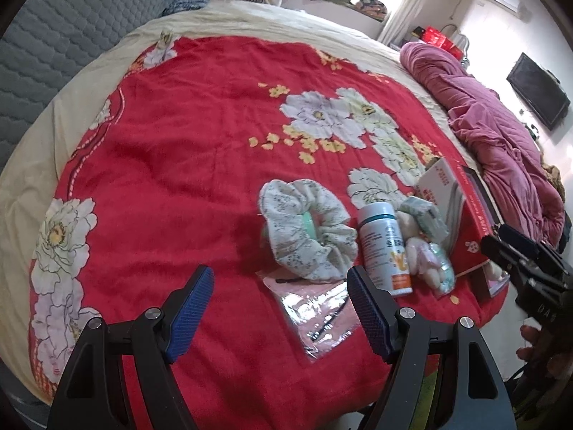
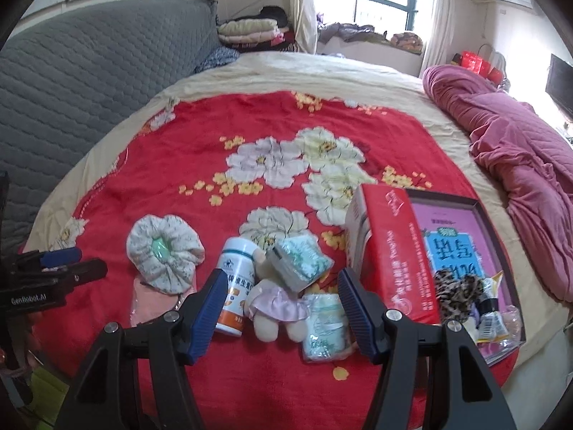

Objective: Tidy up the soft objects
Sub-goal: 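Move both tools toward the white floral scrunchie and vitamin bottle, then grasp the floral scrunchie with the left tool while the right tool grasps the tissue packet, then lift and carry the scrunchie and packet with both tools over the box lid, then lower the scrunchie and packet with both tools onto the pink book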

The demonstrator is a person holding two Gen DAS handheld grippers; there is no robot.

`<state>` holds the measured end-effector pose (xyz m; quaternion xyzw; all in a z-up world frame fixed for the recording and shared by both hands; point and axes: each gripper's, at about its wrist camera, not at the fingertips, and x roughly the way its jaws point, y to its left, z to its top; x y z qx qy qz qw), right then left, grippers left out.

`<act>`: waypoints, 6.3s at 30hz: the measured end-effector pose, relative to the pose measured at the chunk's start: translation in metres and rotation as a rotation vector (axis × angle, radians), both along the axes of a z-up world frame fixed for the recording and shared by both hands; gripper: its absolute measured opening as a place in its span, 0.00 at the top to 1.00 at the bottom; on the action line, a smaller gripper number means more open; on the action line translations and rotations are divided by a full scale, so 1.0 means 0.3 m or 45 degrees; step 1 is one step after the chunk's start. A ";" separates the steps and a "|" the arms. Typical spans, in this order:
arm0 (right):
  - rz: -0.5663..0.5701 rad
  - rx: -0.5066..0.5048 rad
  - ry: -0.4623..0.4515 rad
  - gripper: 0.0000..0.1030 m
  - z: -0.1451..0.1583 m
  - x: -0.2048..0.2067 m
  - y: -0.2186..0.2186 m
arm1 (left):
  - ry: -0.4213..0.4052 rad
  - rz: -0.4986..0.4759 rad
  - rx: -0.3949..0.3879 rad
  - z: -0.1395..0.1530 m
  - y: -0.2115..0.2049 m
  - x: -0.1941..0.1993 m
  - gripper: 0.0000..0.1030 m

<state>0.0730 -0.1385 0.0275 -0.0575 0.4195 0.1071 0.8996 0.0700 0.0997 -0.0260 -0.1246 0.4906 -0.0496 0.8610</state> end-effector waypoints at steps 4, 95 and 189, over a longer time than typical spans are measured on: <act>0.009 -0.017 0.027 0.39 -0.046 0.022 0.011 | 0.029 0.002 -0.011 -0.048 -0.002 0.048 0.24; 0.022 0.118 0.016 0.74 -0.048 0.100 -0.044 | -0.076 -0.111 -0.141 0.012 -0.084 0.153 0.91; -0.349 -0.051 0.003 0.74 -0.102 0.207 -0.957 | -0.021 -0.667 0.104 0.026 -1.343 0.406 0.91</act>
